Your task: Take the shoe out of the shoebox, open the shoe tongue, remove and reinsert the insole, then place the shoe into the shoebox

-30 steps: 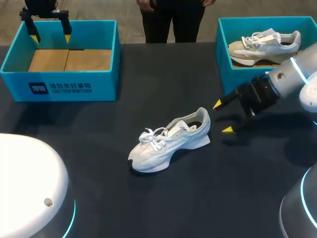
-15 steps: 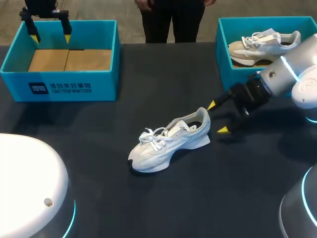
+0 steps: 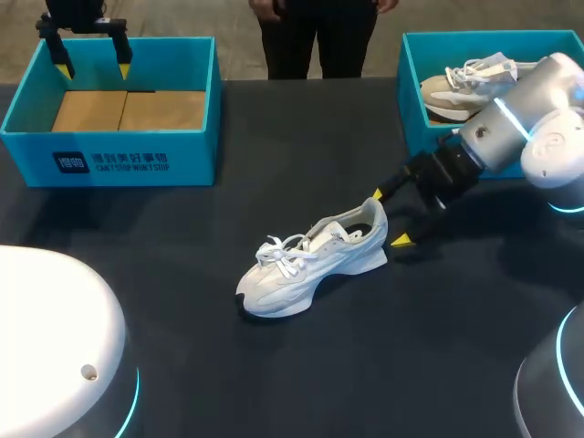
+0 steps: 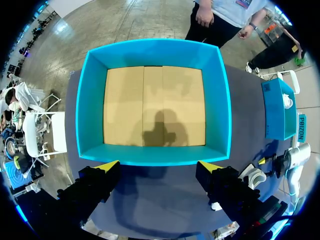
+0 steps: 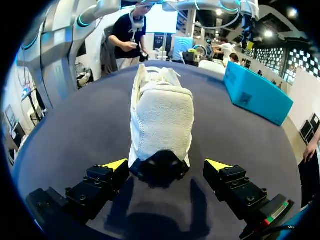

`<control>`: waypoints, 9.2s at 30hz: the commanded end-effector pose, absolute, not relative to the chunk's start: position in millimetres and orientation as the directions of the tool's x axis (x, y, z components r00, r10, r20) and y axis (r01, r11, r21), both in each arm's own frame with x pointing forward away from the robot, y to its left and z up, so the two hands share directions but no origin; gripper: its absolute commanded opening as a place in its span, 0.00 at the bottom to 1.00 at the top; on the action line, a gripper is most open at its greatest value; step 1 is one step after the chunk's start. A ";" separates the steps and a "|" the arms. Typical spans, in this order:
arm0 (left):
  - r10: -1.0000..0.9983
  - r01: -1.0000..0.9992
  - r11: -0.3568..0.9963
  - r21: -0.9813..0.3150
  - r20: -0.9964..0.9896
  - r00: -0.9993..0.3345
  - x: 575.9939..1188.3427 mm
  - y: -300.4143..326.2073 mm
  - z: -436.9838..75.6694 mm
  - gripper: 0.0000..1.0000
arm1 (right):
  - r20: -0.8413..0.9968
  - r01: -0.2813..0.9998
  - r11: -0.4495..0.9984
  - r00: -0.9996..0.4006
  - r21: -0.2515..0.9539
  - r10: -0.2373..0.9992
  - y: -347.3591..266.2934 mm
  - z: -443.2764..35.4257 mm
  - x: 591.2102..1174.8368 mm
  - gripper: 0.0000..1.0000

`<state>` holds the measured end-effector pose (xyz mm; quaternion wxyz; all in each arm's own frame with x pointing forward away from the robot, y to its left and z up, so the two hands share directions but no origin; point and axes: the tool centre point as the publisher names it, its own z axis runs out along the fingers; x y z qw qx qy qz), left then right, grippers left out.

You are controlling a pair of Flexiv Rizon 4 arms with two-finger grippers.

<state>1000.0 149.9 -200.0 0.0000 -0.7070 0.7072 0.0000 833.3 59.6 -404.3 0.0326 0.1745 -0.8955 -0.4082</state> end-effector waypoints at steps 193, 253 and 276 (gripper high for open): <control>-1.000 -1.000 0.000 0.000 0.000 0.000 1000.0 149.9 -200.0 1.00 | -0.028 -0.021 0.592 -1.000 0.806 0.003 89.9 -428.8 757.1 0.00; -0.980 -0.977 -0.190 -0.095 -0.038 0.195 814.1 -69.8 -190.7 1.00 | -0.028 -0.021 0.592 -1.000 0.806 0.003 89.9 -428.8 757.1 0.00; -0.999 -0.999 -0.054 0.010 0.004 0.054 765.2 -160.2 -264.2 1.00 | -0.028 -0.021 0.592 -1.000 0.806 0.003 89.9 -428.8 757.1 0.00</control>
